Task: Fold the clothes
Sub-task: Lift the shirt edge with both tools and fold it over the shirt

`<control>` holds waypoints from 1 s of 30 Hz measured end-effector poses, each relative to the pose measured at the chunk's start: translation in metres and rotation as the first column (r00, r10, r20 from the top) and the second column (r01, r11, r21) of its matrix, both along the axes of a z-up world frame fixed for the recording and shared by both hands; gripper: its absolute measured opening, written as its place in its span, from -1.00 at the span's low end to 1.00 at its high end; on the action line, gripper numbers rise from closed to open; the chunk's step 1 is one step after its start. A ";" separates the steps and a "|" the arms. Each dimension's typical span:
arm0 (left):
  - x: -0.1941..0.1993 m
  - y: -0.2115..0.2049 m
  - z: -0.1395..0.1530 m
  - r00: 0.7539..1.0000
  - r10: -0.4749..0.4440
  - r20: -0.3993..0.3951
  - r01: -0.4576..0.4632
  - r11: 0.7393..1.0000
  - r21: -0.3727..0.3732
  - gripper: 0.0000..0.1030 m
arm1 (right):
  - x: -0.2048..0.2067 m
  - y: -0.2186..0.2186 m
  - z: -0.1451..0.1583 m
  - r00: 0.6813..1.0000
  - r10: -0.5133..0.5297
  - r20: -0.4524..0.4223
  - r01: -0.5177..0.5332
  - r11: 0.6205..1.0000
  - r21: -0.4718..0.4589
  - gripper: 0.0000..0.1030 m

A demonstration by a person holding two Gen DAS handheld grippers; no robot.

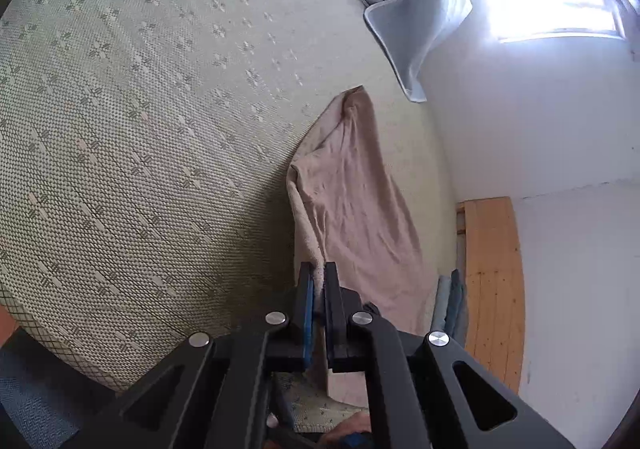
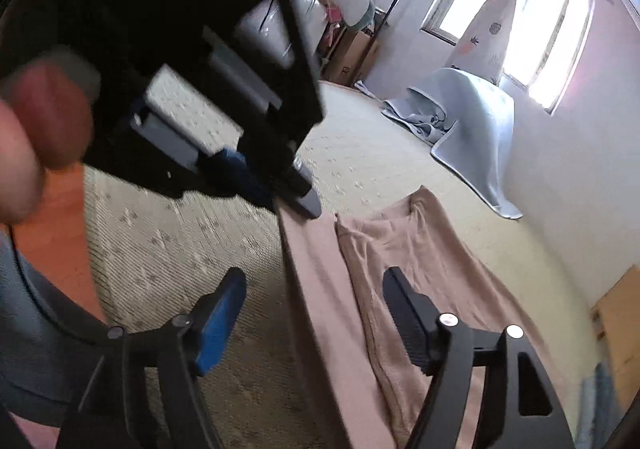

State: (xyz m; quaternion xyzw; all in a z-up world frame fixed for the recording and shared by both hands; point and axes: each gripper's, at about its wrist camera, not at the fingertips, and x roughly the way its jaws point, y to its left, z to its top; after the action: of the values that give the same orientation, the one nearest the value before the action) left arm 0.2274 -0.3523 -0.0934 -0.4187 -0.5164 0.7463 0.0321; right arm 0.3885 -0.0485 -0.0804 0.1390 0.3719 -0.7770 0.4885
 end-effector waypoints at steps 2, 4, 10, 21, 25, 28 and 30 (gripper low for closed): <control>0.001 -0.002 0.003 1.000 -0.001 -0.012 0.001 1.000 0.005 -0.94 | -0.005 -0.005 -0.005 0.999 -0.021 -0.029 0.022 1.000 0.020 0.46; 0.000 -0.003 0.005 1.000 -0.004 -0.023 0.004 1.000 0.012 -0.95 | -0.012 -0.010 -0.009 0.998 -0.047 -0.049 0.049 0.998 0.034 0.46; -0.001 -0.005 0.010 0.999 -0.020 -0.050 0.021 1.000 0.023 -0.95 | -0.038 -0.024 -0.022 0.989 -0.106 -0.104 0.116 0.989 0.093 0.46; -0.001 -0.016 0.015 0.998 -0.016 -0.054 0.018 0.999 0.041 -0.95 | -0.053 -0.050 -0.030 0.989 -0.079 -0.122 0.098 0.983 0.154 -0.30; 0.000 -0.024 0.016 0.999 -0.013 -0.049 0.015 0.999 0.048 -0.94 | -0.058 -0.053 -0.030 0.994 -0.064 -0.089 0.077 0.984 0.158 -0.85; 0.000 -0.032 0.019 0.998 -0.009 -0.066 0.014 0.998 0.064 -0.93 | -0.065 -0.050 -0.028 0.998 -0.057 -0.031 0.061 0.986 0.154 -0.90; 0.001 -0.040 0.025 0.997 0.004 -0.081 0.000 0.999 0.047 -0.82 | -0.068 -0.045 -0.025 0.999 -0.044 -0.004 0.045 0.989 0.144 -0.91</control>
State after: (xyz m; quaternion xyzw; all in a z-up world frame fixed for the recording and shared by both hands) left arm 0.2282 -0.3918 -0.0684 -0.3868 -0.5324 0.7504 0.0619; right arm 0.3205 -0.0937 -0.1056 0.1818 0.4239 -0.7590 0.4596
